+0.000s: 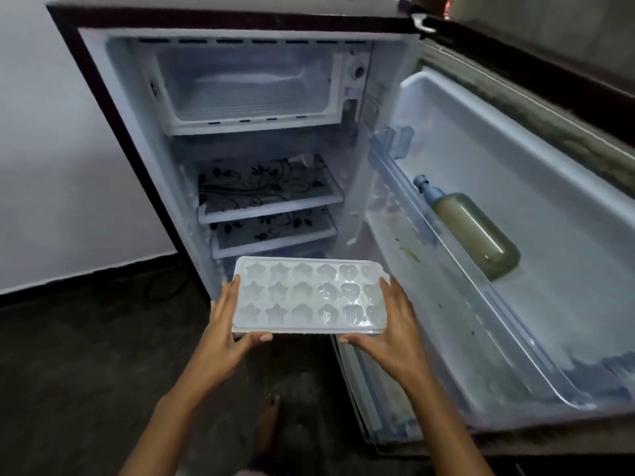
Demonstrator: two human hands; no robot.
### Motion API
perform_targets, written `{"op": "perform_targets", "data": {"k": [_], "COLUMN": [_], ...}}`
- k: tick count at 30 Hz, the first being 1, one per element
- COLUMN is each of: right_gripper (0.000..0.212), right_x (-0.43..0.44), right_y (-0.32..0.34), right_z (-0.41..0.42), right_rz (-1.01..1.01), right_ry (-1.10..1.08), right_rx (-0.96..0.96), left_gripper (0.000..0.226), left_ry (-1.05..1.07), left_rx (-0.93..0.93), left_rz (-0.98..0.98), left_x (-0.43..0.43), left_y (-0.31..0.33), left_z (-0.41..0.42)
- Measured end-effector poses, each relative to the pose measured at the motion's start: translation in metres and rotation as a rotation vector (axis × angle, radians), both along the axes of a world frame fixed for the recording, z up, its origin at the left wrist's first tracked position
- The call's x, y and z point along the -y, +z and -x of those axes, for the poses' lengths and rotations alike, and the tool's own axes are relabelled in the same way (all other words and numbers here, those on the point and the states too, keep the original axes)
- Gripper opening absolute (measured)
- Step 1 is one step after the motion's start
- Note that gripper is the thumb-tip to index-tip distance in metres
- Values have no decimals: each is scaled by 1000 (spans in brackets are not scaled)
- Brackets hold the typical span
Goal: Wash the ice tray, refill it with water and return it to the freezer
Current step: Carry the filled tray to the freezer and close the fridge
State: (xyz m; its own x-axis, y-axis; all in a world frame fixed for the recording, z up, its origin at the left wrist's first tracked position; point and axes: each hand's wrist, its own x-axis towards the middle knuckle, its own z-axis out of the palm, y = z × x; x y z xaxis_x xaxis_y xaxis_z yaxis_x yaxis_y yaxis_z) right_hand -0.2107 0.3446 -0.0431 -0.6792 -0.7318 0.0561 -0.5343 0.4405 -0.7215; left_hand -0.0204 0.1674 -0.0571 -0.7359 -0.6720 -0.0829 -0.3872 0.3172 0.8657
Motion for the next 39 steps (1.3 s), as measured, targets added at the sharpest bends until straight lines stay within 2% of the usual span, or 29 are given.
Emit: {"op": "perform_targets", "data": {"k": [5, 8, 11, 19, 23, 32, 34, 37, 39], "right_gripper": [108, 109, 114, 119, 120, 127, 120, 89, 80], "right_x": [58, 94, 129, 217, 253, 312, 324, 339, 349], "right_y": [12, 14, 15, 33, 45, 70, 74, 83, 85], "right_z": [26, 44, 63, 115, 138, 178, 185, 192, 197], "right_rz": [112, 105, 57, 119, 145, 193, 219, 286, 312], "right_ry": [29, 24, 0, 10, 41, 100, 123, 172, 198], "right_rx": [-32, -17, 16, -47, -125, -105, -102, -63, -52], "left_gripper": [113, 119, 116, 102, 116, 122, 118, 100, 98], "left_ry": [43, 53, 74, 142, 155, 213, 215, 225, 235], "left_rx": [-17, -34, -47, -143, -184, -204, -201, -186, -167], "left_rz": [-19, -9, 5, 88, 112, 212, 242, 289, 283], "left_x": [50, 84, 118, 195, 227, 278, 288, 302, 310], "left_y": [4, 1, 3, 25, 31, 57, 61, 67, 71], "left_z": [27, 44, 61, 109, 126, 151, 156, 166, 173]}}
